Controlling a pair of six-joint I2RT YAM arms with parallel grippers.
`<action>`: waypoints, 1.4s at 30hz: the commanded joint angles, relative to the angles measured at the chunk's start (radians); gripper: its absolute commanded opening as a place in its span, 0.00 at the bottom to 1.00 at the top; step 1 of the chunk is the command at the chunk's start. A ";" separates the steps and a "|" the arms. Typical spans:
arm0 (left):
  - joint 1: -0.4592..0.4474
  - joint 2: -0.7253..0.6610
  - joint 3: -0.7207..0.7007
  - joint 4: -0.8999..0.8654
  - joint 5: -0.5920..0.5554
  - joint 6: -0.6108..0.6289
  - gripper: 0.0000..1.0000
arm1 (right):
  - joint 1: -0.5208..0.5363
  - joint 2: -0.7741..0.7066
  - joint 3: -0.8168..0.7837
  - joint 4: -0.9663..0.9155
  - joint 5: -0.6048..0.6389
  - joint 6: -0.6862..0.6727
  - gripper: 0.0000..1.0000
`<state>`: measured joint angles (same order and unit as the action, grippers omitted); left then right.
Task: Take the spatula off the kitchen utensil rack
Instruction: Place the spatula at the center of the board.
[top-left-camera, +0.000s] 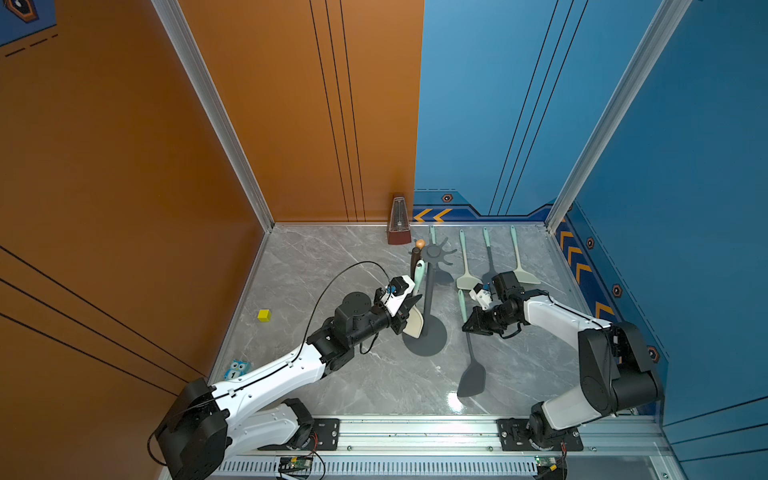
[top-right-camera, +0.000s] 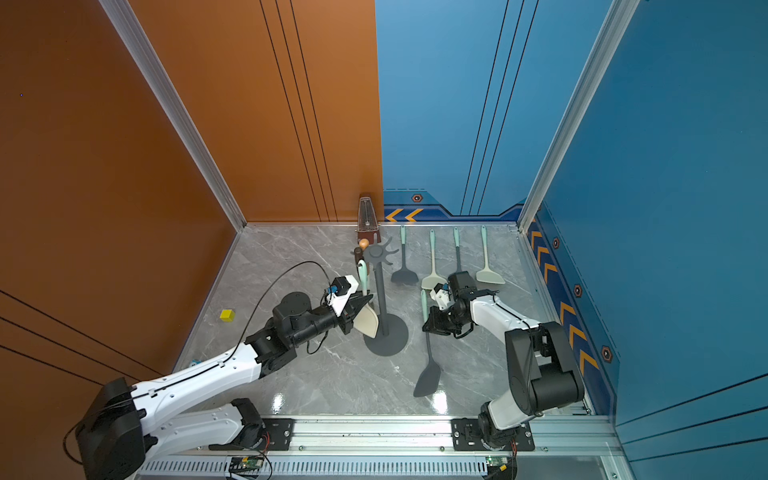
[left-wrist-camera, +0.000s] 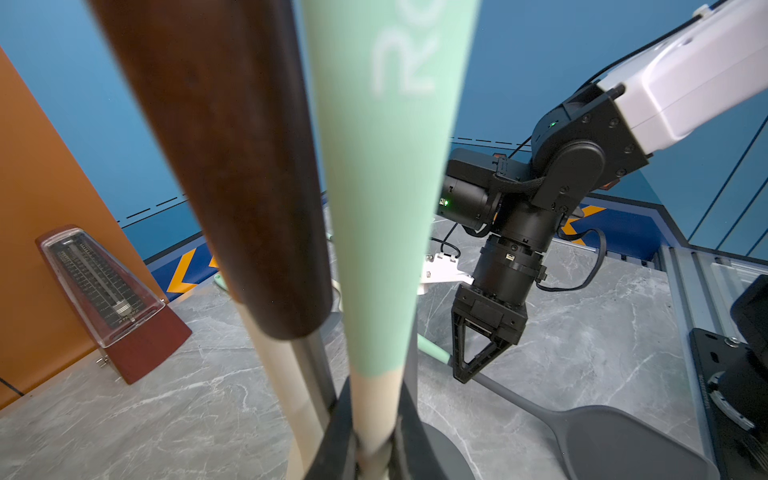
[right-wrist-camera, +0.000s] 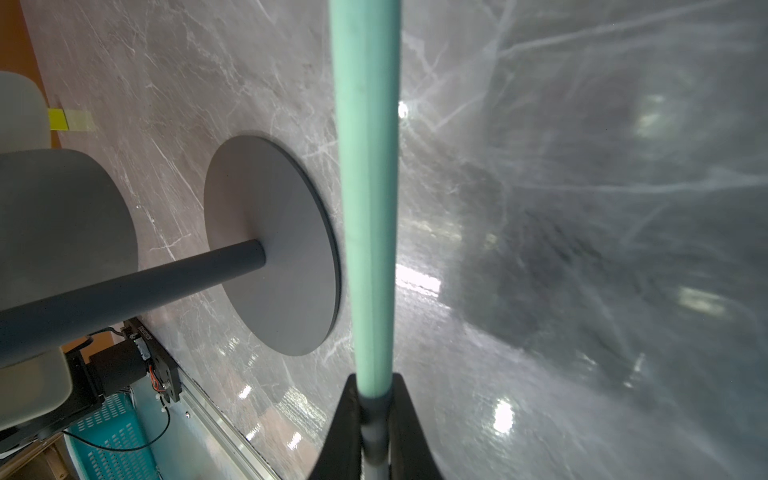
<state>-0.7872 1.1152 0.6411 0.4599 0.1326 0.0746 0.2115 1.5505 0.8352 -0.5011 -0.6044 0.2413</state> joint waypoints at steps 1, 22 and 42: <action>-0.006 -0.031 -0.005 0.061 -0.003 -0.002 0.11 | 0.003 0.029 -0.007 0.022 0.013 -0.014 0.00; -0.006 -0.026 -0.007 0.061 -0.006 0.000 0.12 | -0.035 0.082 0.005 0.031 0.131 0.047 0.05; -0.007 -0.032 -0.005 0.060 -0.003 -0.010 0.12 | -0.031 -0.021 0.032 -0.054 0.270 0.058 0.25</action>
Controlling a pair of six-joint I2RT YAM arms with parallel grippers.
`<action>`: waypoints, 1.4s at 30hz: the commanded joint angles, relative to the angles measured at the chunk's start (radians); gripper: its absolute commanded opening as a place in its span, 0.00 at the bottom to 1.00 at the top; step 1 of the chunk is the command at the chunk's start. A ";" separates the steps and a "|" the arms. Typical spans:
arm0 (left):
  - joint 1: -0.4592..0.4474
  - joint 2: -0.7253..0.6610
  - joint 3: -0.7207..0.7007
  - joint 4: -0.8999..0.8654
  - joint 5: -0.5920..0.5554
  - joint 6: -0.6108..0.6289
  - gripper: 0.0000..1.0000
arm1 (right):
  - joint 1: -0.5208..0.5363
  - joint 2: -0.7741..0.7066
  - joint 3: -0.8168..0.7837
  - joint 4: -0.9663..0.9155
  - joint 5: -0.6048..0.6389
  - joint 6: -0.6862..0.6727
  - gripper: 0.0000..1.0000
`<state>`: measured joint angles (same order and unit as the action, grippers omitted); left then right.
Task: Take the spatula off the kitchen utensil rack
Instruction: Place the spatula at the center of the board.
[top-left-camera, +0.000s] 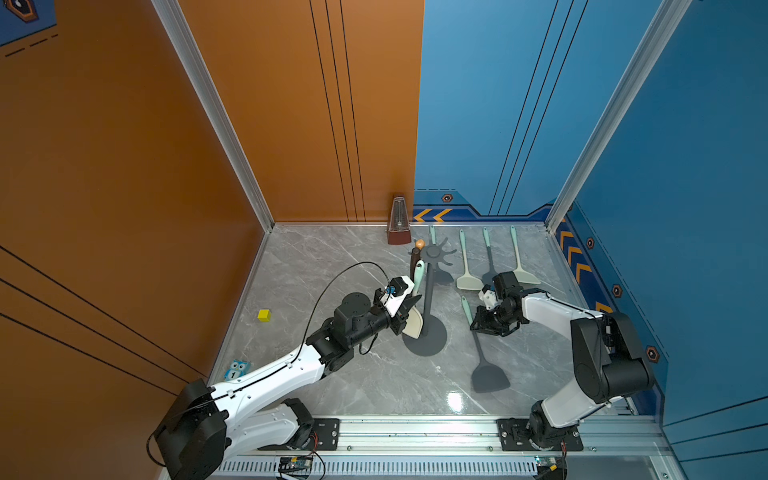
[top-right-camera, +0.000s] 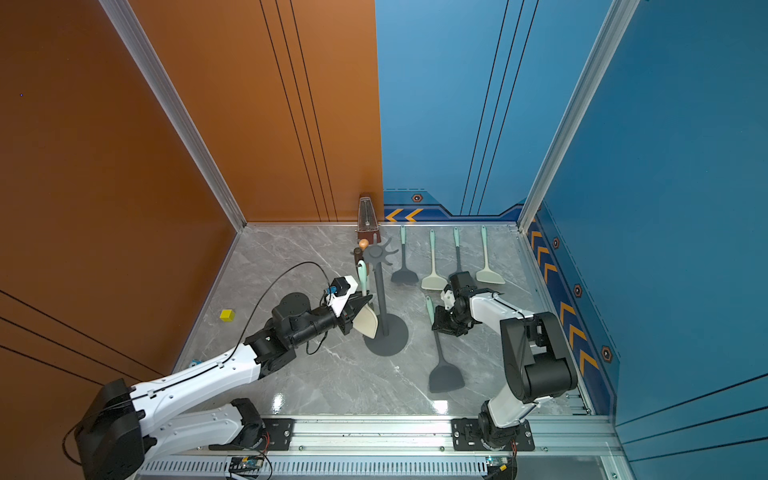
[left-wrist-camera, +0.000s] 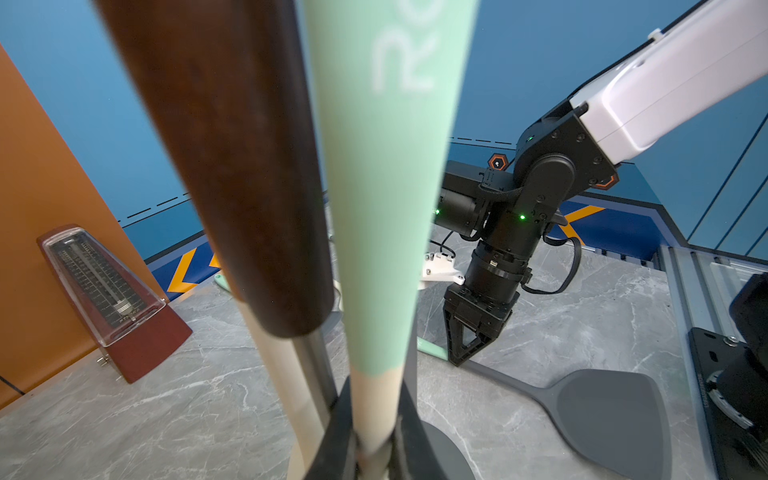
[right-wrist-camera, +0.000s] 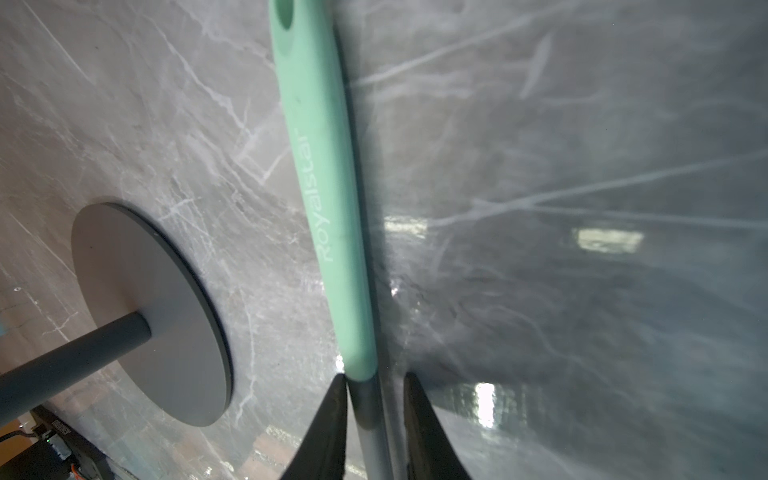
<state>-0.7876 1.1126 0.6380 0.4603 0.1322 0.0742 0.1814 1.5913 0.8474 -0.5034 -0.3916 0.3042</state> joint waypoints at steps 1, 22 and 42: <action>-0.007 -0.034 -0.004 0.060 -0.003 -0.010 0.12 | -0.001 -0.085 0.023 -0.058 0.068 -0.005 0.26; -0.007 -0.159 -0.019 0.061 -0.008 -0.023 0.10 | 0.034 -0.455 0.088 -0.020 0.096 0.006 0.28; -0.012 -0.169 0.050 0.060 0.001 -0.039 0.13 | 0.193 -0.574 0.046 0.279 0.027 -0.058 0.36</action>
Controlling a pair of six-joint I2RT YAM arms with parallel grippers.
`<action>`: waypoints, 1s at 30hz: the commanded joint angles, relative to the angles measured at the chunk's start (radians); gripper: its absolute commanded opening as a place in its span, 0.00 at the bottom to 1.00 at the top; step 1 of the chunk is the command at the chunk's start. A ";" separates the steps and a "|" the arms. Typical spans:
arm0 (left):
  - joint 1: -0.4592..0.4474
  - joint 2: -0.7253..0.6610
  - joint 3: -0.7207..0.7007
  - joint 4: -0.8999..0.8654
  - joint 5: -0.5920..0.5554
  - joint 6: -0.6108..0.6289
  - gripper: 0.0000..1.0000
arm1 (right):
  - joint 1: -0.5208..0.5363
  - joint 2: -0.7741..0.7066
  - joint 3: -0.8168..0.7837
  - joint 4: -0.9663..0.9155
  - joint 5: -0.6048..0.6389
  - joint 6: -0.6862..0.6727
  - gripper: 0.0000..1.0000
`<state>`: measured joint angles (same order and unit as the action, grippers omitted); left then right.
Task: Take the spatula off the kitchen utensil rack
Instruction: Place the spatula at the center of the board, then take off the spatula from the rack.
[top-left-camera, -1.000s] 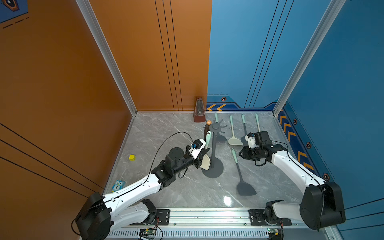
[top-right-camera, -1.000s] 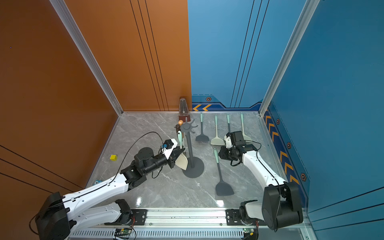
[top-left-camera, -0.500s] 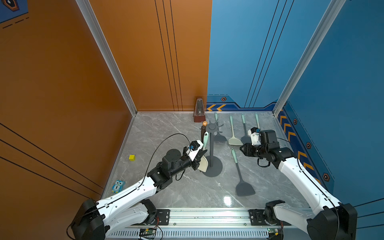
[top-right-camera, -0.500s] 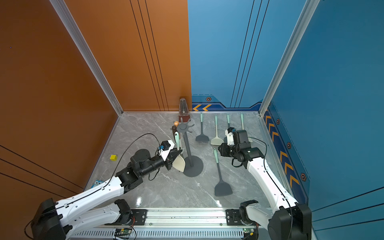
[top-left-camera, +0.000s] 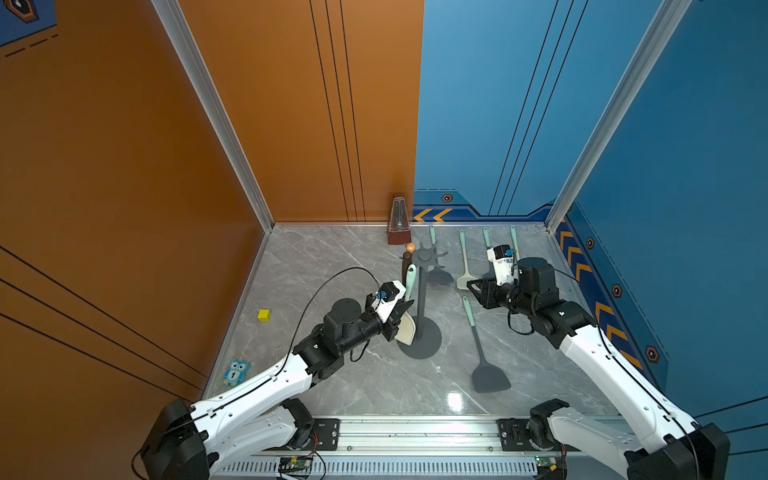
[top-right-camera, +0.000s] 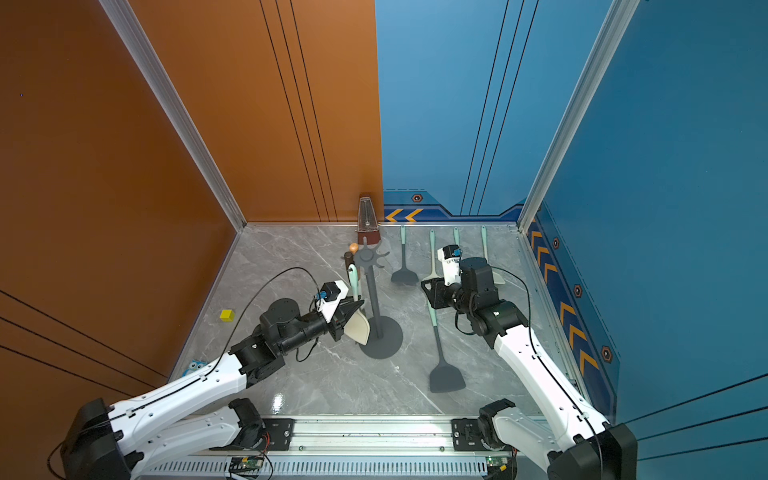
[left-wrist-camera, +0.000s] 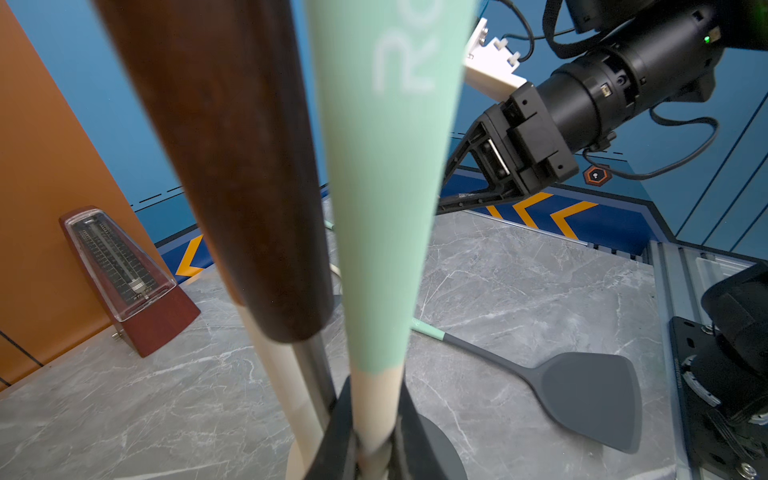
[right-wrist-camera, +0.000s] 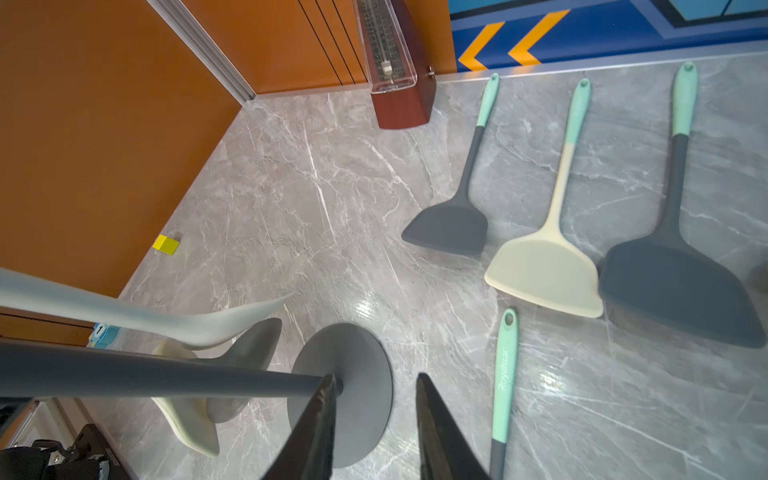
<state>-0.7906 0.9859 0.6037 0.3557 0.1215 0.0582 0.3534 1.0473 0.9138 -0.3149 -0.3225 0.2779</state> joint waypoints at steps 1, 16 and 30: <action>-0.009 -0.046 0.084 0.165 0.011 -0.027 0.13 | 0.035 -0.044 -0.036 0.128 -0.061 -0.038 0.38; -0.018 -0.032 0.096 0.166 0.005 -0.041 0.14 | 0.244 -0.121 -0.050 0.330 -0.056 -0.143 0.56; -0.021 -0.006 0.102 0.165 0.023 -0.057 0.12 | 0.303 -0.003 -0.129 0.644 -0.023 -0.137 0.56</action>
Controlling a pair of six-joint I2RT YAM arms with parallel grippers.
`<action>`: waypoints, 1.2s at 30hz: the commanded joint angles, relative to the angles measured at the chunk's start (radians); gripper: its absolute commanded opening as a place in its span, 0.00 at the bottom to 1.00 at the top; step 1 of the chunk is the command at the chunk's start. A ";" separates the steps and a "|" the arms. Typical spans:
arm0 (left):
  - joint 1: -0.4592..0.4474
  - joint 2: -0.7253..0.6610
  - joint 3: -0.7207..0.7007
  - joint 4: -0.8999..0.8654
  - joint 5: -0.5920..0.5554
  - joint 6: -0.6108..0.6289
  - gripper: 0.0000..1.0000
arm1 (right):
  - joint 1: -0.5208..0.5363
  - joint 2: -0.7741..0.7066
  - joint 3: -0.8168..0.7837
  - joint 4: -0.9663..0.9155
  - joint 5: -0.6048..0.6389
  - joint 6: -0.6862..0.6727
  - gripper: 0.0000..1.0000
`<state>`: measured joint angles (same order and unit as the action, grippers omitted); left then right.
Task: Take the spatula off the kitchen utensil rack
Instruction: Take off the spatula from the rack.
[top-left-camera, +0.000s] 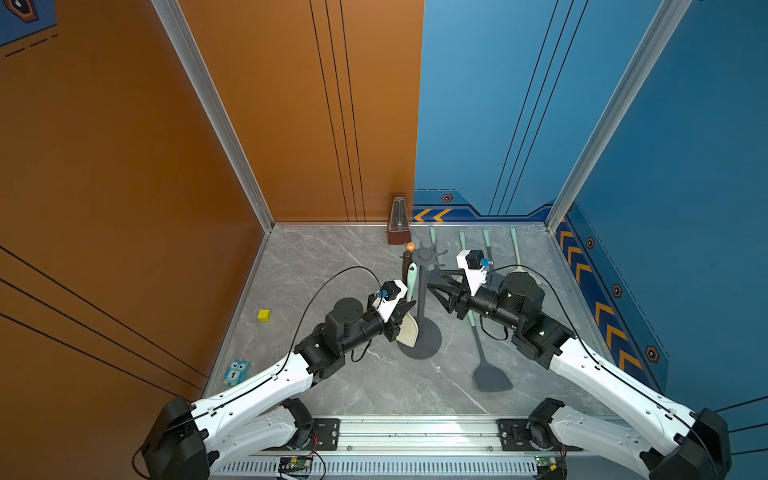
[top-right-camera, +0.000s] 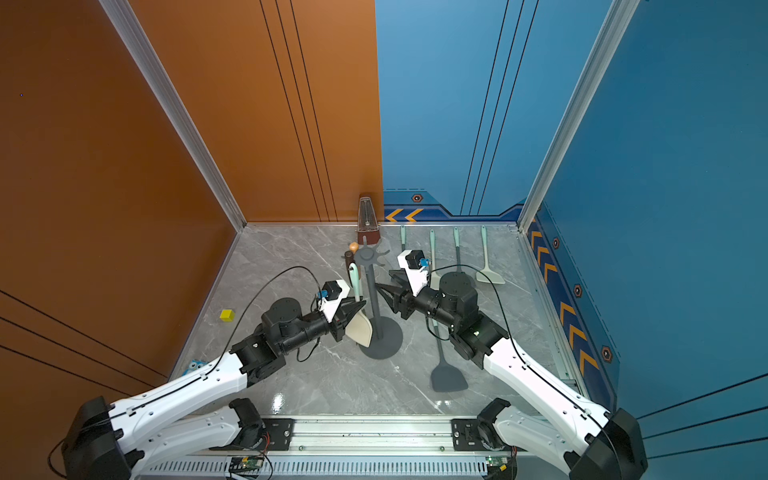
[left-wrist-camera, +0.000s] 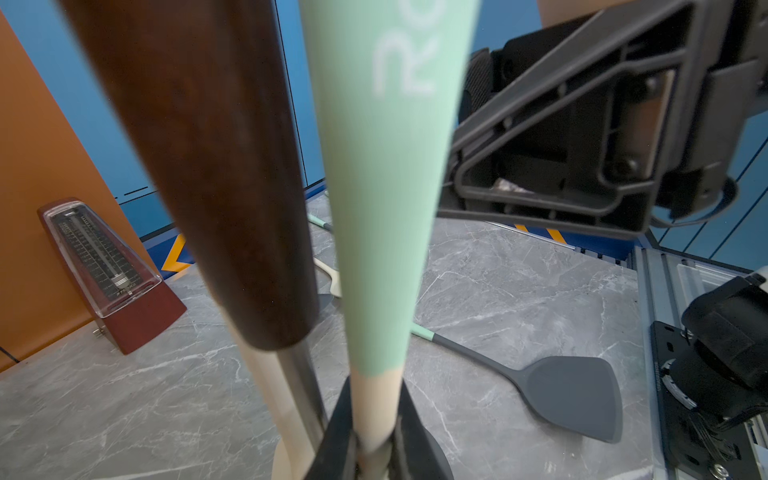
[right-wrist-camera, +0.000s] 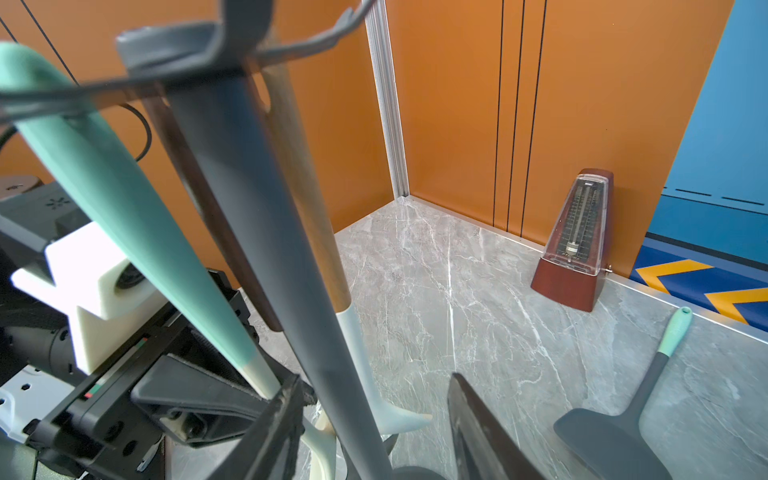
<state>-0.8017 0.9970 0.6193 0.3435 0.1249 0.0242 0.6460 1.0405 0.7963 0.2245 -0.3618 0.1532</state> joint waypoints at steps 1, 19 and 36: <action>-0.011 -0.013 0.086 0.177 0.021 -0.024 0.12 | 0.013 0.011 -0.014 0.117 0.017 -0.017 0.56; -0.019 0.006 0.093 0.177 0.034 -0.030 0.12 | 0.099 0.092 -0.055 0.196 0.100 -0.140 0.25; -0.033 -0.087 0.016 0.176 -0.033 -0.042 0.11 | 0.134 0.082 -0.093 0.178 0.228 -0.201 0.00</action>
<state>-0.8188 0.9806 0.6212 0.3222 0.1184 -0.0177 0.7765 1.1286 0.7341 0.4313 -0.2039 -0.0071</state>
